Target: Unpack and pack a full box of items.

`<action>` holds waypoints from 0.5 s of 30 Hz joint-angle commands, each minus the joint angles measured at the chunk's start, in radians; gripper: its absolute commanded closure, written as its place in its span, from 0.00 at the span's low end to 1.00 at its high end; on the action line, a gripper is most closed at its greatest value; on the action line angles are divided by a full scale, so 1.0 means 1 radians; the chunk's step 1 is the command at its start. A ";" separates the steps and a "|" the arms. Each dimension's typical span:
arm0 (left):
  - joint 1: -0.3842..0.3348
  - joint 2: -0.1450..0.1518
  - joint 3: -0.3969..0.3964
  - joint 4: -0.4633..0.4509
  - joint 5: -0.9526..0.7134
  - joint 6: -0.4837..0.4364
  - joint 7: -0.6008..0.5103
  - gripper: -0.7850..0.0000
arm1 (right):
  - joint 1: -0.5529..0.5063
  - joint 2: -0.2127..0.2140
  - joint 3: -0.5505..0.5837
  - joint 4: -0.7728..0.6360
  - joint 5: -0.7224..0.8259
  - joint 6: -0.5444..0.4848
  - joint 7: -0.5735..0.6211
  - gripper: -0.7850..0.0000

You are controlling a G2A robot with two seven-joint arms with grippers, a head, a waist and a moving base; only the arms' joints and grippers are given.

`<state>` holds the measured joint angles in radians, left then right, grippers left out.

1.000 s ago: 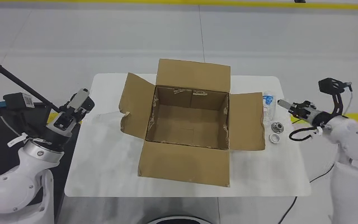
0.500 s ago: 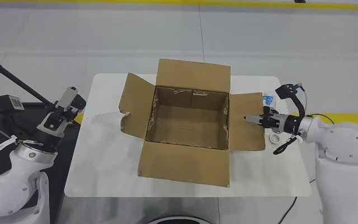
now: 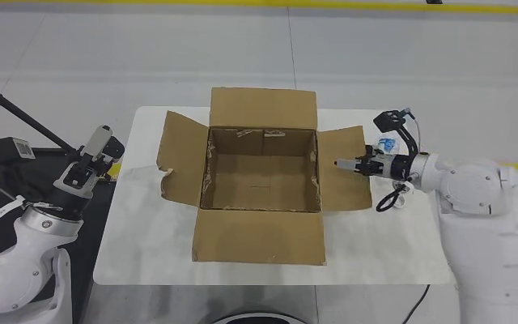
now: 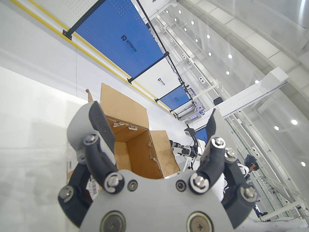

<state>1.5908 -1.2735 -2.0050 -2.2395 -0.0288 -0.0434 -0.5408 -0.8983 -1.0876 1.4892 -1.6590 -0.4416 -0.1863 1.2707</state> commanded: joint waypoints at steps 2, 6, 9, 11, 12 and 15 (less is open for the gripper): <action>0.000 0.000 0.000 0.000 0.000 0.000 0.000 0.00 | 0.004 0.005 0.006 -0.017 -0.029 0.030 -0.011 0.00; 0.000 0.000 0.000 0.000 0.000 0.000 0.000 0.00 | -0.030 0.019 0.052 -0.104 -0.115 0.081 -0.021 0.00; 0.000 0.000 0.000 0.000 0.000 0.000 0.000 0.00 | -0.074 0.031 0.100 -0.189 -0.189 0.131 0.003 0.00; 0.000 0.000 0.000 0.000 0.000 0.000 0.000 0.00 | -0.084 0.034 0.108 -0.210 -0.205 0.142 0.013 0.00; 0.000 0.000 0.000 0.000 0.000 0.000 0.000 0.00 | -0.084 0.034 0.108 -0.210 -0.205 0.142 0.013 0.00; 0.000 0.000 0.000 0.000 0.000 0.000 0.000 0.00 | -0.084 0.034 0.108 -0.210 -0.205 0.142 0.013 0.00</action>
<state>1.5908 -1.2735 -2.0050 -2.2395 -0.0288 -0.0434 -0.5408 -0.9821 -1.0540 1.5972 -1.8693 -0.6463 -0.0439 1.2842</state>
